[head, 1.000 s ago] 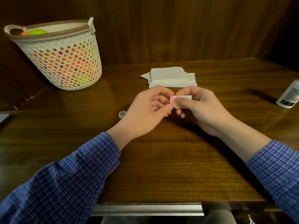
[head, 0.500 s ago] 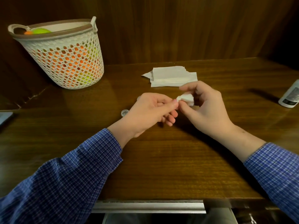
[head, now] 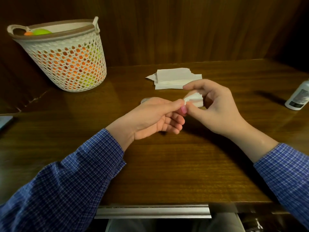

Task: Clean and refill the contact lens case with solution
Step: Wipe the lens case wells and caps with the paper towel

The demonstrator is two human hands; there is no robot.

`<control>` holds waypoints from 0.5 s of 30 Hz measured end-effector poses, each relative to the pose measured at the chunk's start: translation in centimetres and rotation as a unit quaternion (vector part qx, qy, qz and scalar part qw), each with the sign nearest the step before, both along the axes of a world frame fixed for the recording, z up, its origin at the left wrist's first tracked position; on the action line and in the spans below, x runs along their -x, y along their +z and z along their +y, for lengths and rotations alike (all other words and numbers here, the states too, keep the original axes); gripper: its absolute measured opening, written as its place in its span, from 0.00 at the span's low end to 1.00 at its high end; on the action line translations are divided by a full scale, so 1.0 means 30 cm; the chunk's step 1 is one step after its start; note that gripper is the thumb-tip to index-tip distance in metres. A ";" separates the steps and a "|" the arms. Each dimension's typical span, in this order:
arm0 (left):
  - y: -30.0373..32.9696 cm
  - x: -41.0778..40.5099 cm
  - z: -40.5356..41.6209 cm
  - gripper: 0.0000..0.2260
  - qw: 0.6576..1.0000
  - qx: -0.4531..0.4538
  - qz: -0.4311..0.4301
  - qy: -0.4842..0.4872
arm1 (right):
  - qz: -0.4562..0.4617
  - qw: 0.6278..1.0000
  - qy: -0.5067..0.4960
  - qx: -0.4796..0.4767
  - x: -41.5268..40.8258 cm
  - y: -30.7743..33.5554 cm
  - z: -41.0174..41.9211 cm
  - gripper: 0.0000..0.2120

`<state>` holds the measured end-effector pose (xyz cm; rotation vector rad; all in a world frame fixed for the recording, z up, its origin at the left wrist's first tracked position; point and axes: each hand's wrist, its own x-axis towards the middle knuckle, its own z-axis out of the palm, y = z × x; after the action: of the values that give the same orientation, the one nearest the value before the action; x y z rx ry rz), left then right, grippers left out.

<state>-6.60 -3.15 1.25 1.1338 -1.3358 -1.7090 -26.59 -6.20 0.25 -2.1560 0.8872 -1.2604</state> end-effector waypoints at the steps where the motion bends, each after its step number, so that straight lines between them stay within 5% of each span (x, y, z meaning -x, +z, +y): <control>1: 0.001 0.002 -0.002 0.12 1.000 0.018 -0.019 0.017 | -0.010 1.000 -0.005 -0.010 -0.003 -0.002 -0.001 0.17; 8: -0.033 0.001 0.014 0.15 0.926 0.307 -0.200 0.093 | -0.043 0.981 -0.041 -0.183 -0.012 -0.014 -0.032 0.18; 12: -0.045 0.013 0.017 0.11 0.917 0.311 -0.220 0.116 | -0.046 0.978 -0.027 -0.204 -0.017 -0.020 -0.027 0.15; 15: -0.045 0.009 0.015 0.08 0.924 0.292 -0.220 0.113 | 0.022 0.990 -0.090 -0.107 -0.020 -0.025 -0.020 0.13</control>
<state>-6.88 -2.70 -0.12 1.2775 -1.7478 -0.8150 -25.97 -6.79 -0.50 -1.9772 1.2014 -1.1447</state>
